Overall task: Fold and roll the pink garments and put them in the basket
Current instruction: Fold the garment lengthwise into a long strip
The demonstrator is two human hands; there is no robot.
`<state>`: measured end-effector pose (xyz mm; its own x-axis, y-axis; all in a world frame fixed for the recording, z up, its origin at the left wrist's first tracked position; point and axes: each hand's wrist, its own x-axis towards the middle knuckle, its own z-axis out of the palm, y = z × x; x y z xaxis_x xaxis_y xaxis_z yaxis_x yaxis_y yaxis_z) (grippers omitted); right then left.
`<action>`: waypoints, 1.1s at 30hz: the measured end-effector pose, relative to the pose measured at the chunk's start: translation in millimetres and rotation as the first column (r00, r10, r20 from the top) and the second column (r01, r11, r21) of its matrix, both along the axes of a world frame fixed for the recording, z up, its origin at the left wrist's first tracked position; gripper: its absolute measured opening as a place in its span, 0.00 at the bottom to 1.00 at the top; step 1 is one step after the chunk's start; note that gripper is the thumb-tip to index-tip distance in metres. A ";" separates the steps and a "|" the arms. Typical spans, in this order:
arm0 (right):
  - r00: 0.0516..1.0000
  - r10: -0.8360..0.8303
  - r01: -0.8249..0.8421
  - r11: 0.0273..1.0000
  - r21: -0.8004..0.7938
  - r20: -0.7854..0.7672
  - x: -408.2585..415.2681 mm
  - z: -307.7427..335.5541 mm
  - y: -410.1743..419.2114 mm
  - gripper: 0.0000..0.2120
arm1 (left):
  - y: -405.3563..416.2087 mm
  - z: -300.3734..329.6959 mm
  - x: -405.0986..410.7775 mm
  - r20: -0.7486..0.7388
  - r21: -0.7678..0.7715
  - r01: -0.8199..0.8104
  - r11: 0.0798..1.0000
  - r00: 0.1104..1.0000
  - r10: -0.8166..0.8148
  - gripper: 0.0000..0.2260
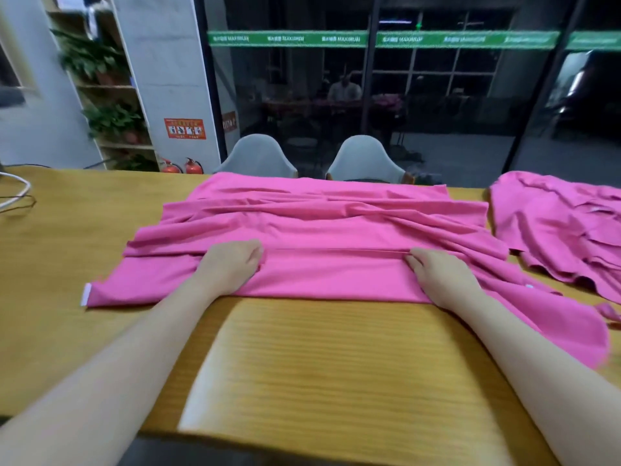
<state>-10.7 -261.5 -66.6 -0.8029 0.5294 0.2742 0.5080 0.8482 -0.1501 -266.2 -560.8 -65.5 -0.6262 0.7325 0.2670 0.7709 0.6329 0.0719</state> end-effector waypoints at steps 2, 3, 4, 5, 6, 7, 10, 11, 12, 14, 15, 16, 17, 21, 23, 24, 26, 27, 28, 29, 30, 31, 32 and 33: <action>1.000 0.014 -0.014 1.000 -0.012 -0.022 0.0 -1.7 4.2 0.13 | 0.9 -4.8 -5.3 0.003 0.054 0.016 0.998 1.000 -0.016 0.15; 1.000 0.018 -0.018 1.000 -0.008 -0.018 0.3 -1.7 4.5 0.13 | 1.2 -5.1 -5.1 0.009 0.067 0.027 0.997 1.000 -0.027 0.13; 1.000 0.022 -0.022 1.000 -0.007 -0.018 0.7 -1.0 2.9 0.13 | 1.2 -4.7 -3.3 0.008 0.078 0.036 0.996 0.999 -0.037 0.12; 0.999 0.025 -0.025 1.000 -0.010 -0.024 1.8 -0.7 0.4 0.13 | 0.4 -4.4 -0.7 0.002 0.093 0.042 0.995 0.999 -0.042 0.12; 0.999 0.031 -0.032 0.999 -0.014 -0.034 3.6 -0.4 -2.3 0.13 | -1.4 -4.3 1.7 -0.013 0.105 0.043 0.994 0.999 -0.042 0.13; 0.998 0.040 -0.041 0.999 -0.016 -0.047 5.9 0.0 -5.1 0.12 | -4.1 -4.5 4.6 -0.028 0.115 0.041 0.993 0.999 -0.038 0.15; 0.995 0.074 -0.077 0.996 -0.037 -0.072 16.0 -2.3 -11.9 0.11 | -14.2 -6.2 13.7 -0.048 0.123 0.034 0.992 0.998 -0.029 0.13; 0.994 0.081 -0.084 0.995 -0.054 -0.069 20.8 -3.4 -14.3 0.11 | -17.7 -7.1 17.0 -0.033 0.122 0.034 0.992 0.999 -0.030 0.11; 0.994 0.087 -0.092 0.993 -0.071 -0.064 26.2 -4.5 -17.0 0.11 | -21.9 -7.9 21.3 -0.013 0.121 0.034 0.992 0.999 -0.032 0.10; 0.994 0.097 -0.102 0.991 -0.088 -0.053 38.9 -4.8 -24.4 0.11 | -33.5 -8.9 33.6 0.029 0.119 0.040 0.992 0.999 -0.044 0.10; 0.993 0.103 -0.108 0.990 -0.091 -0.049 46.5 -4.5 -29.4 0.11 | -40.6 -8.9 41.0 0.043 0.117 0.046 0.992 0.998 -0.052 0.11; 0.993 0.111 -0.115 0.989 -0.095 -0.049 54.8 -3.9 -35.1 0.11 | -48.7 -8.7 49.4 0.051 0.112 0.052 0.992 0.997 -0.058 0.11; 0.991 0.121 -0.126 0.987 -0.100 -0.051 64.0 -3.5 -42.1 0.11 | -57.3 -8.4 59.6 0.057 0.104 0.061 0.993 0.996 -0.067 0.10; 0.986 0.152 -0.160 0.978 -0.134 -0.068 105.2 -3.5 -76.1 0.14 | -95.4 -7.3 102.9 0.083 0.107 0.089 0.990 0.992 -0.098 0.09; 0.984 0.160 -0.172 0.973 -0.156 -0.083 127.2 -4.7 -90.4 0.14 | -113.8 -8.9 121.4 0.106 0.107 0.090 0.990 0.989 -0.101 0.11; 0.982 0.166 -0.180 0.969 -0.169 -0.095 140.5 -6.1 -99.3 0.14 | -125.0 -10.9 132.6 0.114 0.114 0.097 0.989 0.987 -0.110 0.12; 0.972 0.192 -0.214 0.961 -0.176 -0.136 165.1 -11.6 -115.8 0.15 | -146.8 -17.5 154.7 0.063 0.144 0.128 0.981 0.988 -0.138 0.13; 0.965 0.210 -0.235 0.959 -0.159 -0.155 175.4 -14.3 -123.9 0.15 | -156.5 -20.7 163.5 0.028 0.156 0.143 0.977 0.988 -0.149 0.14; 0.959 0.232 -0.255 0.958 -0.130 -0.165 183.6 -16.2 -130.9 0.16 | -164.2 -21.9 168.3 0.012 0.150 0.150 0.977 0.988 -0.153 0.15; 0.955 0.251 -0.268 0.958 -0.099 -0.156 188.7 -17.3 -135.0 0.16 | -168.7 -20.2 168.0 0.036 0.132 0.143 0.981 0.988 -0.149 0.16; 0.957 0.256 -0.269 0.959 -0.088 -0.135 190.8 -14.8 -136.6 0.16 | -170.7 -16.3 165.1 0.093 0.121 0.136 0.983 0.985 -0.147 0.19; 0.964 0.244 -0.255 0.961 -0.105 -0.107 190.8 -8.6 -135.9 0.16 | -170.7 -11.7 161.7 0.157 0.128 0.133 0.983 0.976 -0.153 0.20; 0.972 0.223 -0.232 0.965 -0.122 -0.079 189.9 1.0 -134.5 0.15 | -169.0 -6.8 158.3 0.198 0.144 0.136 0.980 0.967 -0.164 0.20; 0.976 0.204 -0.212 0.970 -0.121 -0.070 187.5 12.9 -132.5 0.14 | -166.6 -0.3 156.8 0.197 0.162 0.139 0.977 0.966 -0.170 0.19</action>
<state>176.8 -394.0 -53.7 -0.8840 0.3857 0.2641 0.3097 0.9065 -0.2871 -109.5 -727.4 -65.7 -0.5619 0.7876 0.2530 0.8163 0.4784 0.3237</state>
